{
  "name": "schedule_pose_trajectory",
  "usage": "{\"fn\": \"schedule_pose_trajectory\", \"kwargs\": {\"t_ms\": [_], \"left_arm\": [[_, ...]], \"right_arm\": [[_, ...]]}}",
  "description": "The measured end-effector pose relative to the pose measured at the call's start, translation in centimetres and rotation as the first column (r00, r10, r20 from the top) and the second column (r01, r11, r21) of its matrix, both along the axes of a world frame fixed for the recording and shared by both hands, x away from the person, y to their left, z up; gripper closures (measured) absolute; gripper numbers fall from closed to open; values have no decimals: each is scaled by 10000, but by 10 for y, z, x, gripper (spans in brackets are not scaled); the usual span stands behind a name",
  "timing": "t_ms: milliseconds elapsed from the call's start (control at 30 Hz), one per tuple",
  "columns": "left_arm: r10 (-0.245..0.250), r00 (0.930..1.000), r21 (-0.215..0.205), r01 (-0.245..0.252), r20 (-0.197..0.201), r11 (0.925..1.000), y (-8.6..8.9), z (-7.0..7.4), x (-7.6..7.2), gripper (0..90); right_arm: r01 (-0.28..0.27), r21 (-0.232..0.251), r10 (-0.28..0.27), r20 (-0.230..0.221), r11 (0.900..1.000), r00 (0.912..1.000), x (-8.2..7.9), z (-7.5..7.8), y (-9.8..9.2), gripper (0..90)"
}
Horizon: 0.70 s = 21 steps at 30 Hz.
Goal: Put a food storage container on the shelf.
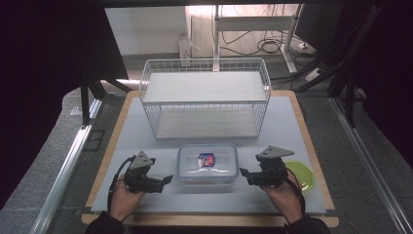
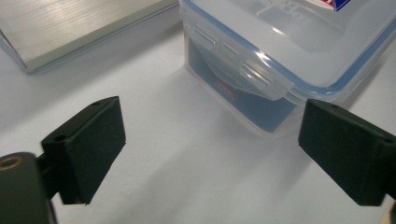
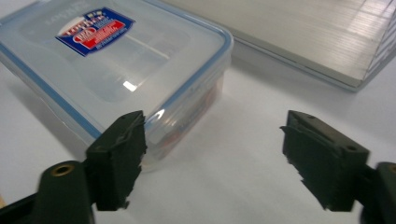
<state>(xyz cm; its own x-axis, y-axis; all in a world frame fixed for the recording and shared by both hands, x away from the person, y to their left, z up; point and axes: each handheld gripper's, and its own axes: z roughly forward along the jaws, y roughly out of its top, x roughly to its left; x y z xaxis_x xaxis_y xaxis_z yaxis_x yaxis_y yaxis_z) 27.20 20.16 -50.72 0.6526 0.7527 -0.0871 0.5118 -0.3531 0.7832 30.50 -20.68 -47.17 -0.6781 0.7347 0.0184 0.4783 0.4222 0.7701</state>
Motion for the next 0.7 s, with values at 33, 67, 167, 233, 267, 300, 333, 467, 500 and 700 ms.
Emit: {"fn": "schedule_pose_trajectory", "kwargs": {"t_ms": [33,67,167,233,267,300,333,467,500,700], "left_arm": [[-40,10000,-21,40,59,10000,0,1,0,41],[-65,9999,23,65,132,10000,-1,3,2,41],[-252,9997,-91,252,-65,9996,-5,9,7,40],[-417,9991,-268,413,-121,9988,-8,12,12,41],[-534,9984,-287,529,-174,9982,-11,13,16,41],[-599,9980,-266,593,-212,9979,-13,12,19,41],[-618,9978,-249,612,-239,9978,-15,12,22,39],[-950,9932,-539,915,-669,9943,-26,7,33,30],[-1020,9917,-509,982,-788,9939,-29,6,36,29],[-1481,9789,-1106,1331,-1406,9849,-37,3,53,11]], "right_arm": [[-68,57,68,5,10000,10000,0,1,1,174],[-167,113,167,51,9998,9998,0,1,1,161],[-409,168,409,-9,9990,9992,3,2,6,118],[-532,220,534,-89,9983,9985,4,1,9,104],[-605,263,611,-203,9978,9979,5,1,11,98],[-711,292,719,-275,9970,9970,6,0,14,96],[-767,248,775,-301,9967,9965,7,0,17,85],[-1053,217,1062,-482,9942,9932,10,-3,27,46],[-1099,193,1109,-580,9938,9921,11,-4,29,36],[-1307,713,1409,-1660,9889,9760,26,-12,36,28]]}}
